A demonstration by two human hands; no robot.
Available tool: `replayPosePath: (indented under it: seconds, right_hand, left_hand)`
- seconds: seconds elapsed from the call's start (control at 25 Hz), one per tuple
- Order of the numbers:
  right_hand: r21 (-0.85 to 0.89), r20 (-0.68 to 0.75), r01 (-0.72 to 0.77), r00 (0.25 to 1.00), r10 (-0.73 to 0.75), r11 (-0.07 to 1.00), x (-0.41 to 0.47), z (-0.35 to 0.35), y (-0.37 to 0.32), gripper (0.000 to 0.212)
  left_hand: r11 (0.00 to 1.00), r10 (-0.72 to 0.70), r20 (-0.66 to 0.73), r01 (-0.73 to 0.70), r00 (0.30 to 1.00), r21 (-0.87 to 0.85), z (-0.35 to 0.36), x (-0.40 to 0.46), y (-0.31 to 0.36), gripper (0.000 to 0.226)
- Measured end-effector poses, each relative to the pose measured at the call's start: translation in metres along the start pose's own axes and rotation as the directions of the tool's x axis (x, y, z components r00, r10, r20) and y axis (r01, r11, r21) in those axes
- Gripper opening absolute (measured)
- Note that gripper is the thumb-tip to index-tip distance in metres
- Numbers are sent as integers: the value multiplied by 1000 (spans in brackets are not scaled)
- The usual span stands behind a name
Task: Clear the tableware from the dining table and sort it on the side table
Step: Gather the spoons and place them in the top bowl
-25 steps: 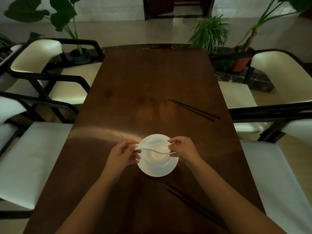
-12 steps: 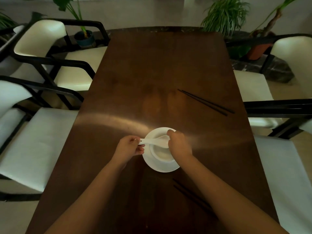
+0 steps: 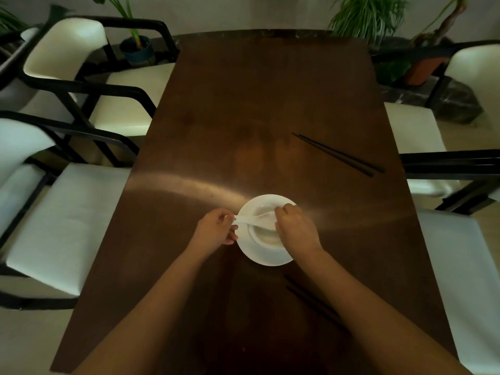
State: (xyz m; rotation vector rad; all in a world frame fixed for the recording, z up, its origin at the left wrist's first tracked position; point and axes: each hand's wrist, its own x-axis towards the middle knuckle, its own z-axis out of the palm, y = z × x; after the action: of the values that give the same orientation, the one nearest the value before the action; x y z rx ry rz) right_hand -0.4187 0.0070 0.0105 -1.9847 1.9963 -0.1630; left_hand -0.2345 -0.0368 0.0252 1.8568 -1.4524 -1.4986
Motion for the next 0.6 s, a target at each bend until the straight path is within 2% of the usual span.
replayPosePath:
  seconds: [0.16, 0.28, 0.36, 0.44, 0.52, 0.6]
  right_hand:
    - [137, -260, -72, 960, 106, 988, -33, -5, 14, 24]
    - [203, -333, -123, 924, 186, 972, -66, 1, 24, 23]
    - [251, -345, -181, 901, 263, 951, -88, 10, 28, 23]
    - [216, -328, -237, 896, 299, 947, -112, 22, 32, 28]
    - [106, -248, -279, 922, 297, 954, -139, 38, 38, 36]
    - [12, -148, -307, 941, 305, 952, -162, 52, 45, 45]
  left_hand:
    - [989, 63, -9, -61, 998, 132, -1, -5, -9, 21]
    - [989, 82, -23, -78, 996, 125, 0, -9, -12, 29]
    - [980, 114, -37, -107, 993, 169, -1, -13, -16, 35]
    - [934, 238, -116, -194, 964, 300, -7, -22, -27, 36]
    - [838, 372, -158, -258, 915, 480, -19, -36, -50, 37]
    - [722, 414, -128, -239, 901, 649, -31, -50, -81, 41]
